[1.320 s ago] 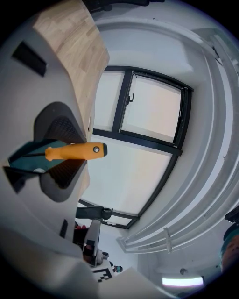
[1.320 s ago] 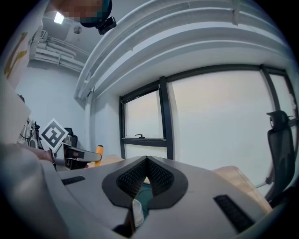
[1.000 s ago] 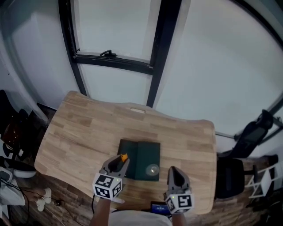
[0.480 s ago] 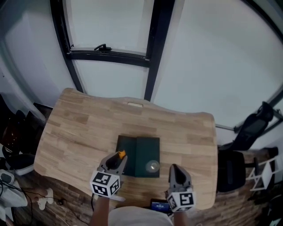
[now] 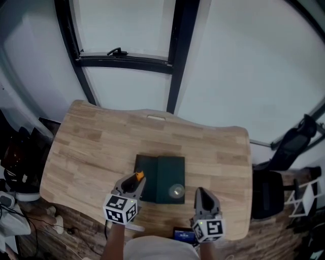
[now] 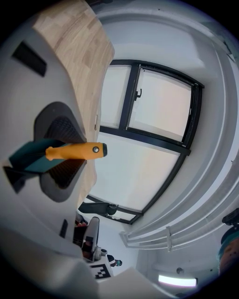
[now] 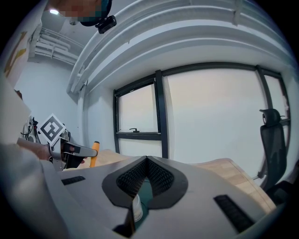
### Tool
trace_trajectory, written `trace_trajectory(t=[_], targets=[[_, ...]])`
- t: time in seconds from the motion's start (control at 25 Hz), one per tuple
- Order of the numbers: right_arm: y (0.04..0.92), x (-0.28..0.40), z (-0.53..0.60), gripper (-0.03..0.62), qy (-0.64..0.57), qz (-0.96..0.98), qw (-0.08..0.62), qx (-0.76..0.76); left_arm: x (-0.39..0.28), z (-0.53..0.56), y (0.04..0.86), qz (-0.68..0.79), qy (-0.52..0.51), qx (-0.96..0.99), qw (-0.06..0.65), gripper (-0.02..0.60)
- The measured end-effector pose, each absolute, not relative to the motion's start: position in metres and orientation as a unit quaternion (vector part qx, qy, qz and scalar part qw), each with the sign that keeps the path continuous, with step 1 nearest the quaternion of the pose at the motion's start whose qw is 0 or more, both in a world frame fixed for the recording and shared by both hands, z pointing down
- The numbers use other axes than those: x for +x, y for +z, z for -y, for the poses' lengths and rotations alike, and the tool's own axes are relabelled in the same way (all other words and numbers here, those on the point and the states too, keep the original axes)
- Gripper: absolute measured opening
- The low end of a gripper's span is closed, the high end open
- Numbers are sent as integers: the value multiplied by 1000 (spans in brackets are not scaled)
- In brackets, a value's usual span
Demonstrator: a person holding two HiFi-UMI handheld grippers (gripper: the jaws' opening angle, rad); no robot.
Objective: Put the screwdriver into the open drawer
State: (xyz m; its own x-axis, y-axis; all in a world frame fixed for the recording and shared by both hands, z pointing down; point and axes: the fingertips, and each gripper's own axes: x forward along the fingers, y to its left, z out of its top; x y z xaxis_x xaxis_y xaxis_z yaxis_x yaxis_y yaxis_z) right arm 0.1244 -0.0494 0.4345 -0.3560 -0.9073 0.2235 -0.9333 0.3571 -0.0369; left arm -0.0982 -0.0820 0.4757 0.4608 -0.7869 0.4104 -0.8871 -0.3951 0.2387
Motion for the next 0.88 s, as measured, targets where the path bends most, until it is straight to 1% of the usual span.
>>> trace_trajectory(t=[0.88], targets=[[474,134,54,-3,118,805,109,571,-96,81,525,489,165,820,248,108]])
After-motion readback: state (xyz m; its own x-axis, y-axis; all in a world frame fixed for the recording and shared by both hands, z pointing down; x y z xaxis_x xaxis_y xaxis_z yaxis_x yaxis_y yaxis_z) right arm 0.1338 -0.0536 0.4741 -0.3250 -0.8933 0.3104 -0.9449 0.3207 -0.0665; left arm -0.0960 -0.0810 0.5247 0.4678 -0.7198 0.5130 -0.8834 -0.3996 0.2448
